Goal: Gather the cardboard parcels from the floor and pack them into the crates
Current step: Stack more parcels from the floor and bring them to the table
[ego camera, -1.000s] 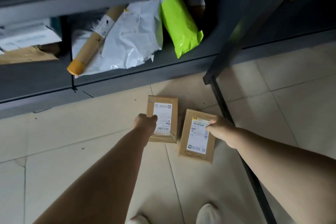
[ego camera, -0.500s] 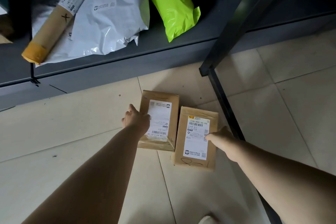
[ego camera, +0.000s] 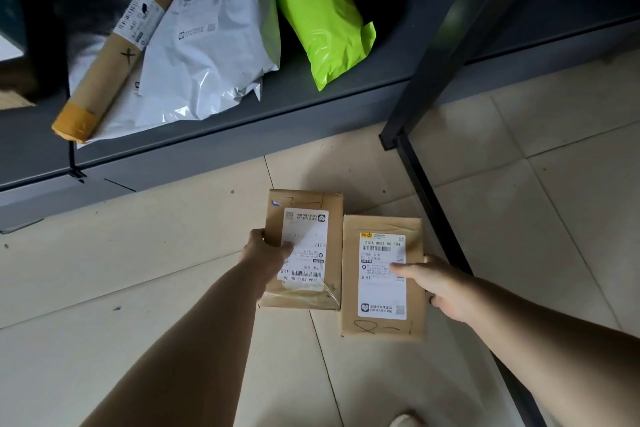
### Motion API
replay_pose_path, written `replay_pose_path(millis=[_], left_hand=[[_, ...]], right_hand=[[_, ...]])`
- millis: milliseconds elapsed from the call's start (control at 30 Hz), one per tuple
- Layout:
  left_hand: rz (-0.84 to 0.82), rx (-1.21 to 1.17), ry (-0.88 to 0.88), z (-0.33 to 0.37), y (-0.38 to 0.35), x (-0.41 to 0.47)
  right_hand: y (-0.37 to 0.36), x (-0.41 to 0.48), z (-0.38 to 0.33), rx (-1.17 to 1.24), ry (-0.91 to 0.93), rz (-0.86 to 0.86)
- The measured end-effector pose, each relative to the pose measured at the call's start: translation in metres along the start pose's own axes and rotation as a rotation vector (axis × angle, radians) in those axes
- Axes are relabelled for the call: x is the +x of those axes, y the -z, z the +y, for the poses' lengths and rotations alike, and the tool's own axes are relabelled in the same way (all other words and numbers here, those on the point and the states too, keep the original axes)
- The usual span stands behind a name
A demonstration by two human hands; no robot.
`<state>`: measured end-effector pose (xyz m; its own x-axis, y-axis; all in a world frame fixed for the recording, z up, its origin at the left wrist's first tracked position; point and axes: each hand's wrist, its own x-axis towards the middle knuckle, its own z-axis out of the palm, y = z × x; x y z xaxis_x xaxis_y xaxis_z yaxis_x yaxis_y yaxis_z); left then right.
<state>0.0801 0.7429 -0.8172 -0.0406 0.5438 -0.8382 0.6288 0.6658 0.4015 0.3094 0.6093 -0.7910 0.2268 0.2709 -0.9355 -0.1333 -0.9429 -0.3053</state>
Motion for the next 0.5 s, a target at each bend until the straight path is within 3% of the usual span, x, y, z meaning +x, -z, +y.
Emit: replay_pose_path(millis=[367, 500], left_hand=[[0.013, -0.085, 0.015, 0.017, 0.096, -0.117], [0.025, -0.229, 0.001, 0.042, 0.136, -0.185]], right_hand=[[-0.017, -0.115, -0.035, 0.104, 0.145, 0.092], [-0.019, -0.181, -0.061, 0.133, 0.180, 0.037]])
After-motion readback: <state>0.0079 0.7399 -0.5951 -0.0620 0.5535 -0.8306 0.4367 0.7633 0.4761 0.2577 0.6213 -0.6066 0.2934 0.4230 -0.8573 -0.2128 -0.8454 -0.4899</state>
